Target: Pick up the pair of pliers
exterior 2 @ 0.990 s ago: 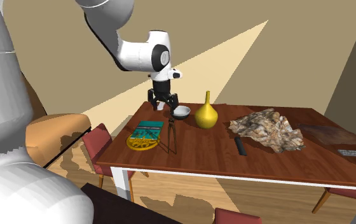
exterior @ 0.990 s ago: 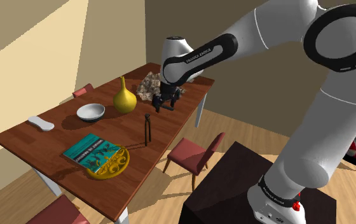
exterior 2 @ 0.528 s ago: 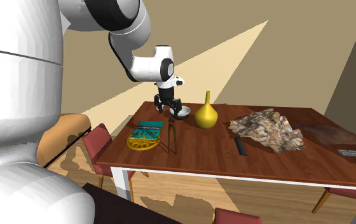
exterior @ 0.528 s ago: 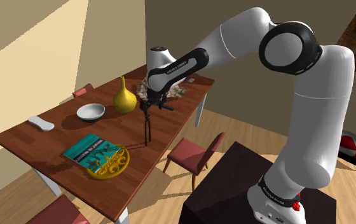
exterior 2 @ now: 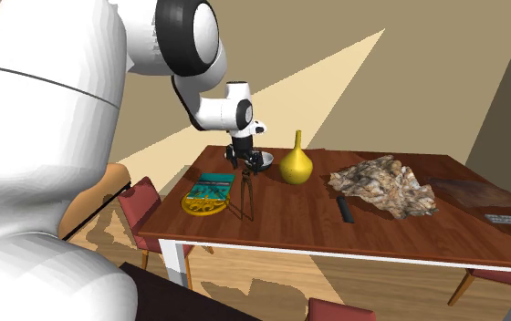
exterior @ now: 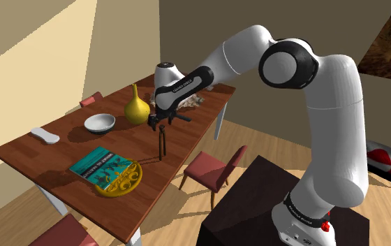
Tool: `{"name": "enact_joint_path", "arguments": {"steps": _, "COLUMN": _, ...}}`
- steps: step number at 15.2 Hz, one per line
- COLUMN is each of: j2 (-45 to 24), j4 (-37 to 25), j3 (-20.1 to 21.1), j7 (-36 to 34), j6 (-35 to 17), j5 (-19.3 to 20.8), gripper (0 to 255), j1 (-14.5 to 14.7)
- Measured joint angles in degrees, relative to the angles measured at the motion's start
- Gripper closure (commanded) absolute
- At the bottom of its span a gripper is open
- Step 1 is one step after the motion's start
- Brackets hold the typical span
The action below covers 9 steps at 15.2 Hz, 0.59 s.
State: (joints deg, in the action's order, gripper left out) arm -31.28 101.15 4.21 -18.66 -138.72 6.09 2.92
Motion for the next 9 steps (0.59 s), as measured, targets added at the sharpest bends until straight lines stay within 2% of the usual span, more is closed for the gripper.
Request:
{"name": "enact_joint_path", "arguments": {"steps": 3, "j2": -1.36, "j4": 0.33, "j3": -0.16, "j7": -0.11, "j6": -1.7, "j5": 0.21, "gripper": 0, "j1": 0.03}}
{"name": "enact_joint_path", "arguments": {"steps": 4, "j2": -1.49, "j4": 0.35, "j3": -0.17, "j7": -0.12, "j6": -1.84, "j5": 0.22, "gripper": 255, "j1": 0.02}}
{"name": "enact_joint_path", "arguments": {"steps": 9, "j2": -1.55, "j4": 0.4, "j3": -0.19, "j7": -0.13, "j6": -2.0, "j5": 0.24, "gripper": 255, "j1": 0.03}}
